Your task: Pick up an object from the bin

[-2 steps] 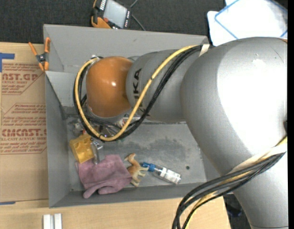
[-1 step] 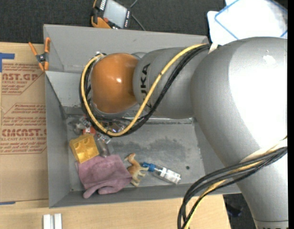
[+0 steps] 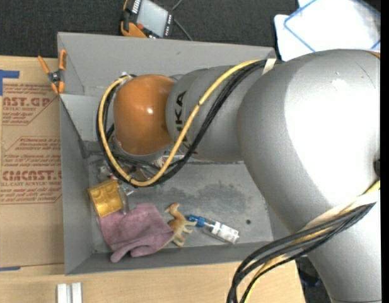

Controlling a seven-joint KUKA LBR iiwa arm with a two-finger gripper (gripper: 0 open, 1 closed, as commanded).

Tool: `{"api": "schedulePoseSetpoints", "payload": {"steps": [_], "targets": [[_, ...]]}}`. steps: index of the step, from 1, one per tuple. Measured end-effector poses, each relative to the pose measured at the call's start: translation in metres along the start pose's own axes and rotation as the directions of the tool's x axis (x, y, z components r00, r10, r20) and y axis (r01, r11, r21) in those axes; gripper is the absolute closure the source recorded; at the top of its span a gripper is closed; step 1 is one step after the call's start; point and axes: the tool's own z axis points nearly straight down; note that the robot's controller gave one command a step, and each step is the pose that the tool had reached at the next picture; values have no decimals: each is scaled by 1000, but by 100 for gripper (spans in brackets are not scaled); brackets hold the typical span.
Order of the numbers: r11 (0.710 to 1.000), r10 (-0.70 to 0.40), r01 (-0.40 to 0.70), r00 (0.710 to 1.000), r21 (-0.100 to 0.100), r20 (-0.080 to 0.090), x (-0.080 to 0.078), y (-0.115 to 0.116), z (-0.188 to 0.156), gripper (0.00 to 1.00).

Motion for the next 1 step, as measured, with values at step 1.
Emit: {"api": "schedulePoseSetpoints", "payload": {"steps": [1], "targets": [[1000, 0, 0, 1000, 0, 0, 0, 0, 0, 100]]}}
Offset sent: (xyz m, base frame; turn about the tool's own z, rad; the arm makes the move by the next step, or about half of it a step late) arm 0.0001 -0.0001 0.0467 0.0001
